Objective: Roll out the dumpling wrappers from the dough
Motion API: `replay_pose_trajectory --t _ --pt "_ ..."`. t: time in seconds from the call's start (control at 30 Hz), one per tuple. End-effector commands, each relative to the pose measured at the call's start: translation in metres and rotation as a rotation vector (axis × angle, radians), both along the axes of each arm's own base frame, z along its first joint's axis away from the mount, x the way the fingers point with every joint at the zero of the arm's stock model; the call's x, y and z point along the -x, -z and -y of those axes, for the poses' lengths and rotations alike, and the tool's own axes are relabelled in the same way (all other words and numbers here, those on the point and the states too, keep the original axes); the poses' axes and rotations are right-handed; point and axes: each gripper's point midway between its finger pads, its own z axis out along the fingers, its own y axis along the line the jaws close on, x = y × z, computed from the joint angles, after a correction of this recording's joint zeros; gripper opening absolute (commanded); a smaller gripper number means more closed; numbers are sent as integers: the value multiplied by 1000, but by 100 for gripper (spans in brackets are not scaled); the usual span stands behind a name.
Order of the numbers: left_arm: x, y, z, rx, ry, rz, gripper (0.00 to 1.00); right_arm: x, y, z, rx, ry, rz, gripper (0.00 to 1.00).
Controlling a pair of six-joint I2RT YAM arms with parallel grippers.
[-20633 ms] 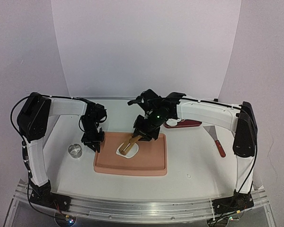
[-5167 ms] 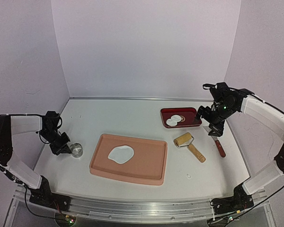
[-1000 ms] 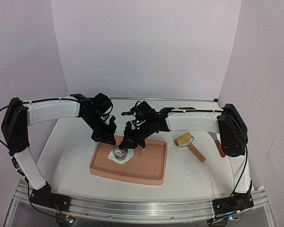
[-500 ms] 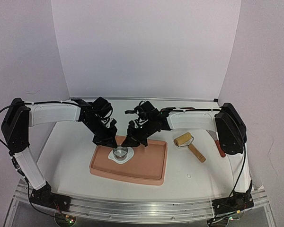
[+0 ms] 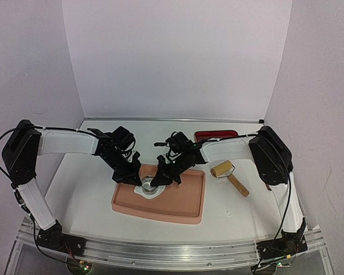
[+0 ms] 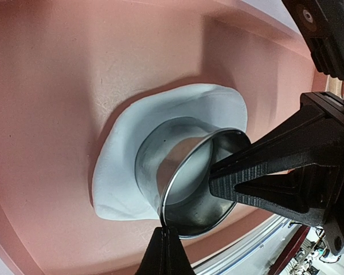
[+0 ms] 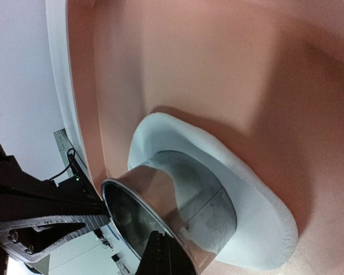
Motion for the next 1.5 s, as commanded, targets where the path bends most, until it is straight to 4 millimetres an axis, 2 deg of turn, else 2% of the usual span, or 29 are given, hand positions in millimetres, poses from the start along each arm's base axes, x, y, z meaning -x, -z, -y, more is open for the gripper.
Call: replay_pose_trajectory --t 0.0,0.17,0.43,0.6,0.77,0.83,0.97,1.1,1.23,1.3,1.37,1.47 --pt "2 28 -12 -69 -29 -27 0 -1 40 22 98 15 -44 0" --pt "-1 30 -10 -72 -29 -24 0 -4 35 17 83 16 -46 0" --pt "2 65 -19 -175 -43 -102 0 -4 35 18 88 23 -45 0" --pt "0 69 -21 -198 -56 -113 0 -3 36 18 87 18 -45 0" --pt "-9 51 -19 -212 -54 -83 0 -7 29 14 73 16 -33 0" --pt "-16 35 -18 -217 -54 -53 0 -10 20 10 56 16 -21 0" --pt "-30 6 -15 -224 -45 4 1 -19 -10 0 6 23 10 0" --pt "-37 -12 -12 -219 -39 34 6 -26 -43 -10 -48 25 39 0" --pt "-43 -27 -8 -205 -35 56 14 -31 -76 -16 -93 32 73 9" --pt "-45 -33 -5 -195 -34 68 18 -34 -91 -15 -98 47 97 18" --pt "-47 -38 -4 -184 -31 78 21 -36 -97 -8 -70 68 125 33" --pt "-47 -38 -3 -181 -26 75 27 -36 -92 15 56 95 163 41"
